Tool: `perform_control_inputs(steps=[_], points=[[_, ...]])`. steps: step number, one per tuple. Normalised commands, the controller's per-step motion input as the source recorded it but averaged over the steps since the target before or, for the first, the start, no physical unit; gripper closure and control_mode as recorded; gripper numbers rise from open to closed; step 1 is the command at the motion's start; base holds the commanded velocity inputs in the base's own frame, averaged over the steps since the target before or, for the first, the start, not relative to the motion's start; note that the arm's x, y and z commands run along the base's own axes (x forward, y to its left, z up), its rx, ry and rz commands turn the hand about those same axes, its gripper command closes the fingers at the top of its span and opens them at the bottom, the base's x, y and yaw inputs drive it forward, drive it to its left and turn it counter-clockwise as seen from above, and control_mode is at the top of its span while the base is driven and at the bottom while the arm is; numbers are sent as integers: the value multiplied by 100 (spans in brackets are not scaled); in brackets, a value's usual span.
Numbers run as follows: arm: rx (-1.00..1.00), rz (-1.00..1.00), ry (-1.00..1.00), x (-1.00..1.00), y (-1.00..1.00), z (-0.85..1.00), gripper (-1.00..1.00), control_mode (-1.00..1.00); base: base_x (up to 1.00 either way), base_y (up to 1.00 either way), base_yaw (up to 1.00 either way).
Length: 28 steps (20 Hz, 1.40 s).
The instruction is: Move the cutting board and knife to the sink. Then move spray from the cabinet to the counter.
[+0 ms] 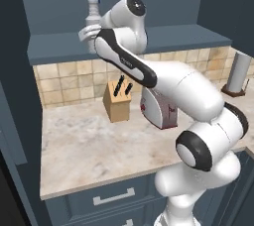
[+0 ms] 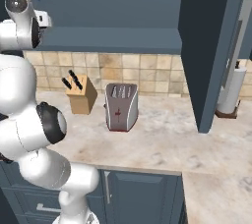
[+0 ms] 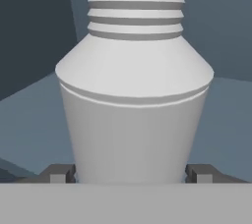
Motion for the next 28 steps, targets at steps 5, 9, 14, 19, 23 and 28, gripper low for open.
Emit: perform_control_inputs(steps=[5,9,14,19,23,28], points=[[0,0,-11,-95,-7,0,100,-100,0,0,0],[0,2,-6,-100,-7,0,100,-100,0,0,0],[0,9,0,-95,-3,0,100,-100,0,0,0],[0,18,0,-68,-6,-6,100,-100,0,0,0],[0,27,0,-15,-17,-29,100,-100,0,0,0],[0,35,-3,0,-12,-34,100,-100,0,0,0]])
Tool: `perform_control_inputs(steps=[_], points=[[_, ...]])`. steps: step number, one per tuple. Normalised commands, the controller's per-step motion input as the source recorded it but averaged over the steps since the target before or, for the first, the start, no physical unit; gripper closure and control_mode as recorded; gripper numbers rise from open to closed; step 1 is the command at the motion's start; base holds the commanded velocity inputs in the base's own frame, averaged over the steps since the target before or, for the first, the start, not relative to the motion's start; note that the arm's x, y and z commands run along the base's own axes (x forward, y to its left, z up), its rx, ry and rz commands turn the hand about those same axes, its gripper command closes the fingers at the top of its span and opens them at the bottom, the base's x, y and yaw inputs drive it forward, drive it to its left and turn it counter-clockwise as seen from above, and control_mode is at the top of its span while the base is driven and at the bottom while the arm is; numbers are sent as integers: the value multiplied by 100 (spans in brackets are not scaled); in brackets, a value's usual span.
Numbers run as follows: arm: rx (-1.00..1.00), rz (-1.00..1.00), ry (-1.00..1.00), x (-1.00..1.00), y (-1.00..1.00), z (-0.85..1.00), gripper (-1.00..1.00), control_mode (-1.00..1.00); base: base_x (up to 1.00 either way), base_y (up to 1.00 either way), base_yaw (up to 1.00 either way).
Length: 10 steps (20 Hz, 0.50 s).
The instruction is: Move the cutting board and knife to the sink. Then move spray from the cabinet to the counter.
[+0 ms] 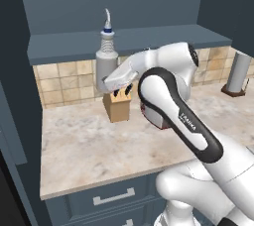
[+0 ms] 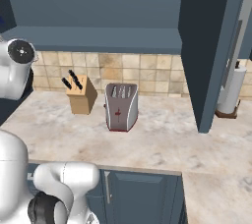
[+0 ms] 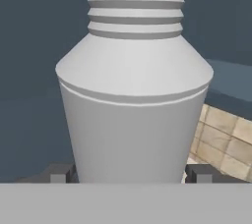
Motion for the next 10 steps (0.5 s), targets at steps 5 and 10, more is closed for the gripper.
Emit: perform_control_inputs(steps=[5,10], points=[[0,34,-8,0,-11,-30,100,-100,0,0,0],[0,25,-6,-1,-7,-45,100,-100,0,0,0]])
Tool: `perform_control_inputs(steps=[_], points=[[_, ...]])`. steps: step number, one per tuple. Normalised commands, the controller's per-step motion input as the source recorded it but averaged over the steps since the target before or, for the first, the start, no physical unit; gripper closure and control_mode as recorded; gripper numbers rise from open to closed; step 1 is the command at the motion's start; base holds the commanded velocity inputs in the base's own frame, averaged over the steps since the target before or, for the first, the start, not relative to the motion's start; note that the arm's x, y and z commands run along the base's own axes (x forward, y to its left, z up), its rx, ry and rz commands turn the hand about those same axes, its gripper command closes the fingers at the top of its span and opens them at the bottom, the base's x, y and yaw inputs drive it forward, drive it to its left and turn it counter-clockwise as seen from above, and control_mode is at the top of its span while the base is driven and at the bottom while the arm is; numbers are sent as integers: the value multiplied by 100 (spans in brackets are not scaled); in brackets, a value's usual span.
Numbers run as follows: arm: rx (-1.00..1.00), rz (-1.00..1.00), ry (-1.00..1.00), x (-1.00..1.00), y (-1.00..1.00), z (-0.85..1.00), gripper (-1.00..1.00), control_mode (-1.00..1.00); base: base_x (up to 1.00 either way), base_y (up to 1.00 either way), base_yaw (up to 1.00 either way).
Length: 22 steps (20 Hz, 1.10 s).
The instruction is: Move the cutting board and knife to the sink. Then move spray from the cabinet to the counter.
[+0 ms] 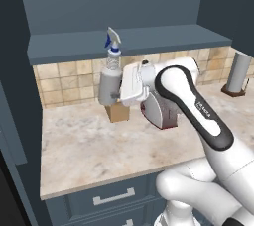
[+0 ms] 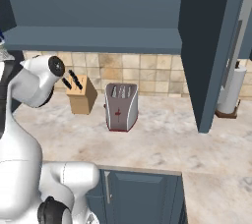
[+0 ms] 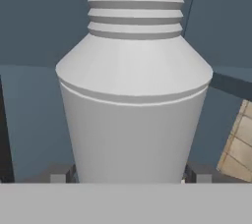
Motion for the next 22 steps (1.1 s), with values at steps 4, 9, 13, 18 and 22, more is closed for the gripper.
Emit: perform_control_inputs(steps=[4,9,13,18,22], points=[[0,13,3,4,0,-91,100,-100,0,0,0],[0,9,9,5,0,-79,100,-100,0,0,0],[0,2,6,1,12,-36,100,-100,0,0,0],[-3,0,2,14,11,-38,100,-100,0,0,0],[-6,0,5,27,11,-46,100,-100,0,0,0]])
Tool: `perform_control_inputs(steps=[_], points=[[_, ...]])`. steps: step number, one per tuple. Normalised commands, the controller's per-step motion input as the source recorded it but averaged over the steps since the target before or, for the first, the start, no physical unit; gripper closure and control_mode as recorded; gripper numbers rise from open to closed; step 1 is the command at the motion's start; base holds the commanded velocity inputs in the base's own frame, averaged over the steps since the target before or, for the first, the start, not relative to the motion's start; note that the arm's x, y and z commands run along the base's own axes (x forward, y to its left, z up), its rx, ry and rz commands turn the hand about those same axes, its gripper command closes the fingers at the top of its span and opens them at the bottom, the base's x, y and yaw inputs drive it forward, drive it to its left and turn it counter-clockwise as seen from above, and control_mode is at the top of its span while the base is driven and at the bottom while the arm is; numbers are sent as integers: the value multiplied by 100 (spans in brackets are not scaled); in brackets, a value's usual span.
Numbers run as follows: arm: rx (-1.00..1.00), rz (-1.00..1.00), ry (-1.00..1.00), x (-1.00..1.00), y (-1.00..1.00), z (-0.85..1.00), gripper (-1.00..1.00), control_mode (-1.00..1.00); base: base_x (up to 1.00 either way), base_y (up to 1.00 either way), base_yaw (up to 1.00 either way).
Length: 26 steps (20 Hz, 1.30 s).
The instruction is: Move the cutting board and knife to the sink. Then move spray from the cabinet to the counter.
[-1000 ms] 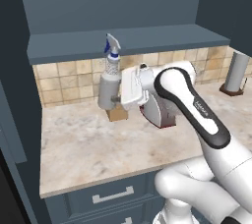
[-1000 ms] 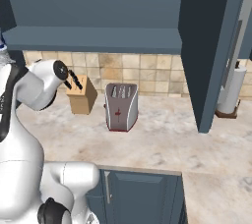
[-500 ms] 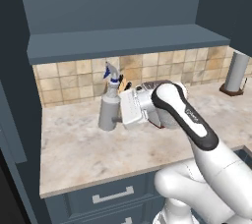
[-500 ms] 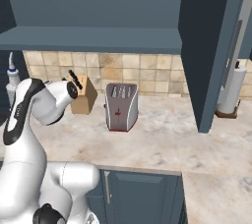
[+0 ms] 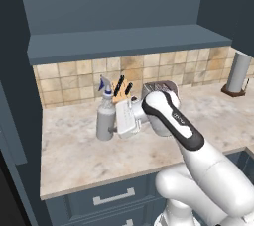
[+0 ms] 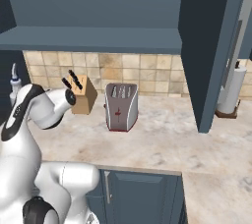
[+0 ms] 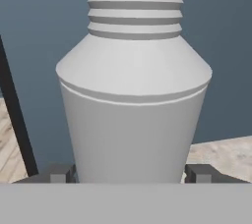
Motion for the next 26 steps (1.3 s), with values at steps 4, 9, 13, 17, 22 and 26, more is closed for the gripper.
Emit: perform_control_inputs(steps=[4,9,13,17,22,26], points=[[-7,-6,2,29,5,-36,100,-100,0,0,0],[-5,-9,0,31,1,-33,100,-100,0,0,0],[-4,-10,0,27,0,-32,100,-100,0,0,0],[-2,-7,0,11,0,-34,100,-100,0,0,0],[0,-1,0,0,0,-37,100,-100,0,0,0],[0,0,0,1,0,-45,100,-100,0,0,0]])
